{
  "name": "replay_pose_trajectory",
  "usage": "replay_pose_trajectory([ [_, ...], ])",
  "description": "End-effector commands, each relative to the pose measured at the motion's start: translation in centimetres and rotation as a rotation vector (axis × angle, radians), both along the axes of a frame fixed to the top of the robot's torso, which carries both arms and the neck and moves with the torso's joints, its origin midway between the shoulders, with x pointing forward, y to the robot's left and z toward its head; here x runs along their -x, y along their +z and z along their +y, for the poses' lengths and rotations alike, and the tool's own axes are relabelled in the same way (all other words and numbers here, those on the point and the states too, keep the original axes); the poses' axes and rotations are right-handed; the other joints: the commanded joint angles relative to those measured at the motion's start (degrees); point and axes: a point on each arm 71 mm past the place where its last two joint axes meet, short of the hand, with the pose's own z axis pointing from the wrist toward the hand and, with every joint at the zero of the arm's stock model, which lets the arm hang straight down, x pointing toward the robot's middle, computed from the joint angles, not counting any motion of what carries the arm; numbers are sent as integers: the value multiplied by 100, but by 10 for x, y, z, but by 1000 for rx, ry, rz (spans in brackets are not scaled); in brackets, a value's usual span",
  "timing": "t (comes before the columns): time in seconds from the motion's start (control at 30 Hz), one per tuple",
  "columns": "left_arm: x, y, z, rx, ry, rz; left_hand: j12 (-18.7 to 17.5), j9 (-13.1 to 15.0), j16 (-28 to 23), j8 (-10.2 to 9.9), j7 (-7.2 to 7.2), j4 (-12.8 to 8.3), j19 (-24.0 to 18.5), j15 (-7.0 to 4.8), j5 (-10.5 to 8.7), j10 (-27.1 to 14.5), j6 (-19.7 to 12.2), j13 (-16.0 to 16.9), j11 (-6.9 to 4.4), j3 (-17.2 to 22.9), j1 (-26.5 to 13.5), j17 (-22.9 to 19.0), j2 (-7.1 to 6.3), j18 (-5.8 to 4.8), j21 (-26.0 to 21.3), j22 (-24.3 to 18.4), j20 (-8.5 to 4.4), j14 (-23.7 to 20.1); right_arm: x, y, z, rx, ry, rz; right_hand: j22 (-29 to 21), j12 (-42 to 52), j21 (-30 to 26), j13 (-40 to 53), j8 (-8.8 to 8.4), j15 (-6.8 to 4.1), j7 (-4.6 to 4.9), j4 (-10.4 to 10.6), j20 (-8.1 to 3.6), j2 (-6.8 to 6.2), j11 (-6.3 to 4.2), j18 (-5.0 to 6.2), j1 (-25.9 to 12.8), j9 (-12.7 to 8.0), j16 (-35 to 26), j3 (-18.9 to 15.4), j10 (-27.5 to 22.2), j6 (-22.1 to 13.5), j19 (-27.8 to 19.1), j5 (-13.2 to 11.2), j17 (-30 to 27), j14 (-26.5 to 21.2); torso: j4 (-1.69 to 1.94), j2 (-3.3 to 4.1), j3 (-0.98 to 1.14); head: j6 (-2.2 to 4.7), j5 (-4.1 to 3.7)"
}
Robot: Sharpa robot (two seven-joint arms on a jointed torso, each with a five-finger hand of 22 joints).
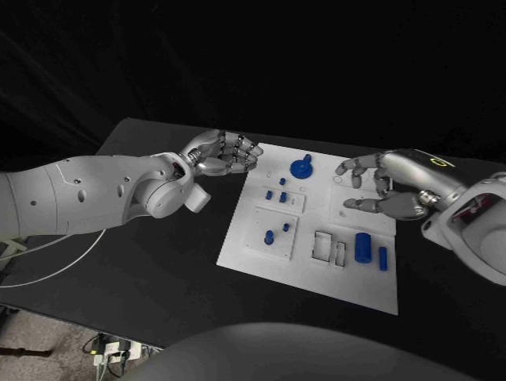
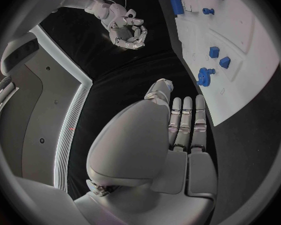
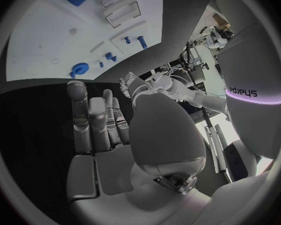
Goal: Assemble the parts on the task board
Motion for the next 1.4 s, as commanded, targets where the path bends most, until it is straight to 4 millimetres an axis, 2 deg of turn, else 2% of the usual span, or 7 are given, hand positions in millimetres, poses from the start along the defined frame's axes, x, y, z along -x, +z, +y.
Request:
replay_pose_trajectory([
  [0.03,1,-1,-3,2,-17,-5,-27,6,10,19,30,-6,32,33,4,26,-10,-6,22,-18,26,-7,8,44,21,8,1,11,-3,3,-22,-115,-74,42,146,215,-483,-88,89,-117,99,-3,-61,61,-180,159,162,-71,-370,126,757,279,-286,134,-422,-369,-57,-45,-12,1,-138],
  [0.23,5,-12,-7,5,-25,14,-27,6,11,21,28,-5,30,33,7,27,-8,-8,22,-17,27,-8,13,43,21,10,2,11,-13,-8,-55,-16,-266,113,609,2477,1206,1810,475,-285,-217,684,-288,378,-362,-117,-1155,-144,1280,-158,3136,1631,722,243,1729,1295,-129,-103,18,1,-465],
  [0.3,6,-15,-9,6,-32,22,-26,8,13,24,30,7,24,36,11,33,-3,-14,26,-15,25,-13,34,39,23,19,4,14,-17,-15,-60,56,-325,156,776,4439,2019,3892,430,-385,-194,558,-329,543,-495,-264,-1933,-205,1894,-367,4527,1819,1141,100,2678,1944,-148,-119,27,1,-590],
  [0.37,7,-18,-11,6,-40,27,-26,8,13,24,30,7,24,36,11,33,-3,-14,26,-15,25,-13,34,39,23,19,4,14,-22,-23,-62,155,-382,205,949,4939,2896,4483,467,-498,-328,634,-447,613,-608,-402,-2475,-207,1971,-524,4915,2207,1570,-124,2817,2038,-158,-127,32,1,-742],
  [0.77,8,-23,-18,10,-67,38,-25,10,18,28,31,14,21,41,11,41,2,-20,31,-12,28,-16,53,36,27,29,7,21,-44,-56,-42,529,-468,513,1240,4939,4197,4483,280,-673,-480,662,-659,453,-758,-625,-3385,-370,1971,-642,4915,2785,2180,-838,2817,2038,-140,-123,12,1,-1109],
  [1.1,9,-22,-21,11,-75,37,-24,11,21,30,31,14,20,43,11,47,5,-22,33,-11,33,-18,58,35,30,35,8,26,-66,-72,-25,599,-466,707,1253,4939,4271,4483,128,-663,-458,563,-654,384,-747,-636,-3108,-507,1971,-545,4915,2798,2212,-828,2817,2038,-107,-162,-44,1,-1136],
  [1.4,11,-21,-22,12,-81,36,-24,11,23,32,32,14,20,44,11,50,6,-24,34,-12,35,-18,59,34,32,37,8,29,-77,-78,-10,626,-452,750,1241,4939,4258,4483,-59,-652,-412,402,-645,387,-728,-629,-2868,-640,1971,-478,4915,2715,2193,-560,2817,2038,-123,-152,-40,1,-1103],
])
